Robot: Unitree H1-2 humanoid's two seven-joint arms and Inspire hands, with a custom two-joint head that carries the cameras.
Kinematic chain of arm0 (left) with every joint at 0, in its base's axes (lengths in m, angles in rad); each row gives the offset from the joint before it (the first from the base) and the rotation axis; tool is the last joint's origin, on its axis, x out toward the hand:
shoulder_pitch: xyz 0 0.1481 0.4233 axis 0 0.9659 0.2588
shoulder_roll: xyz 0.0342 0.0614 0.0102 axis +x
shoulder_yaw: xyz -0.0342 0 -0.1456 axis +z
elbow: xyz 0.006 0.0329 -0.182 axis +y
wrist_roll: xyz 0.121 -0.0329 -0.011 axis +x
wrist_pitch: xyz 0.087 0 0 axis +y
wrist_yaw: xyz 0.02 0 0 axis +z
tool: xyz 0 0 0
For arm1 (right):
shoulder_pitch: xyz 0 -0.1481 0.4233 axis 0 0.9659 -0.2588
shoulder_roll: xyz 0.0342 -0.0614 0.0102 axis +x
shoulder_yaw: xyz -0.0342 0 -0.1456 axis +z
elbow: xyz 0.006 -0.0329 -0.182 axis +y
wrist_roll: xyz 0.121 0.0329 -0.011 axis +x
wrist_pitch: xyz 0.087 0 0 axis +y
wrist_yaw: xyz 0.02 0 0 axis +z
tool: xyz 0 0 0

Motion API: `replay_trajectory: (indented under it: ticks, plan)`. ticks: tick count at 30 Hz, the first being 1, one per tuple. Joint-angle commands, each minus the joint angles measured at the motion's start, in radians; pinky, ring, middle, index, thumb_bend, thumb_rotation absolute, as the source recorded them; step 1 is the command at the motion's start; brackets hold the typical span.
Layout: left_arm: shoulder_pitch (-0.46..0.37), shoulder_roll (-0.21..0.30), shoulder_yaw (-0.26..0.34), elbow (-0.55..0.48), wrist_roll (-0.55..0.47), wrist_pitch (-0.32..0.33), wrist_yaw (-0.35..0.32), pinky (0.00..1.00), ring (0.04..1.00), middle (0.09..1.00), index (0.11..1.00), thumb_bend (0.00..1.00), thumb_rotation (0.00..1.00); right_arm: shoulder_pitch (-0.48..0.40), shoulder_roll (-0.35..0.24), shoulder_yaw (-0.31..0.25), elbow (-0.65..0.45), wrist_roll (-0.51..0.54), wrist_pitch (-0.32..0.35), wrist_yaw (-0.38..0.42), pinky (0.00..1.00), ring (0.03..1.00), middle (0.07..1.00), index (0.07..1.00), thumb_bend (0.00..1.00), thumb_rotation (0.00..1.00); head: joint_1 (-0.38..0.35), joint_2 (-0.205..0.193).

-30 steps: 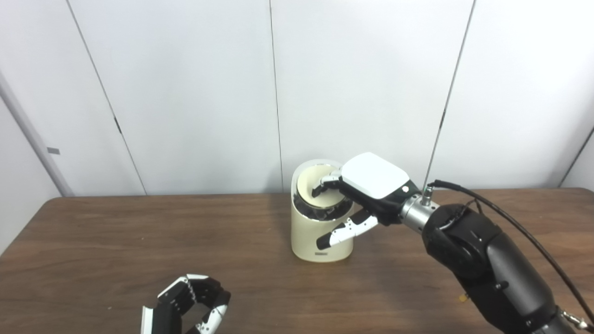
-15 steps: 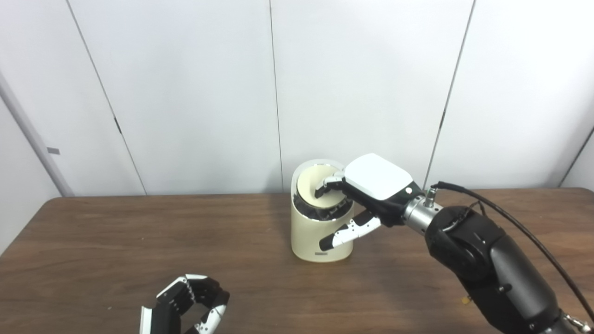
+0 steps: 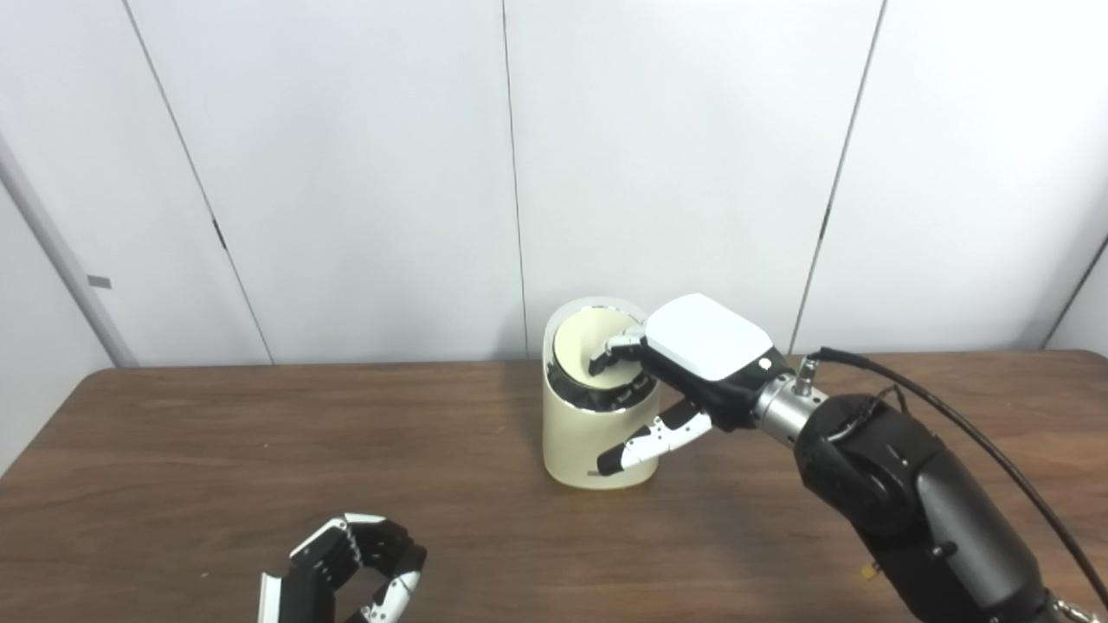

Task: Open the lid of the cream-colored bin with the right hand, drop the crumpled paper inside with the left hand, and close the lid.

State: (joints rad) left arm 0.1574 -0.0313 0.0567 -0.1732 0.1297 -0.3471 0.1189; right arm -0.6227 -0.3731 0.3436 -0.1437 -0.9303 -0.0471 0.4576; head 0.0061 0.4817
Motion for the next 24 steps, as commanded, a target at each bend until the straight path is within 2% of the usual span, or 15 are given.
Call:
replay_trajectory:
  ticks: [1, 9, 14, 24]
  plan:
    - [-0.001, 0.002, -0.001, -0.03, -0.006, -0.02, 0.0, 0.39, 0.458, 0.494, 0.484, 0.48, 0.06, -0.001, -0.004, 0.008, -0.019, -0.004, 0.001, 0.006, 0.64, 0.717, 0.728, 0.711, 0.9, 0.9, 0.004, 0.006]
    - [0.006, 0.0, -0.003, -0.047, -0.01, -0.008, -0.004, 0.39, 0.457, 0.494, 0.484, 0.48, 0.06, 0.02, -0.01, 0.025, -0.027, -0.017, -0.011, 0.007, 0.64, 0.705, 0.721, 0.706, 0.89, 0.93, 0.008, 0.016]
    - [0.01, -0.007, -0.004, -0.067, -0.007, 0.014, -0.005, 0.38, 0.456, 0.494, 0.484, 0.48, 0.06, 0.031, -0.005, 0.029, -0.035, -0.016, 0.006, 0.022, 0.64, 0.712, 0.723, 0.705, 0.88, 0.9, 0.011, 0.024]
    - [0.017, -0.008, -0.007, -0.084, -0.006, 0.028, -0.007, 0.38, 0.454, 0.493, 0.484, 0.48, 0.06, 0.042, 0.011, 0.033, -0.017, -0.029, 0.036, 0.023, 0.65, 0.721, 0.733, 0.72, 0.93, 0.9, 0.016, 0.03]
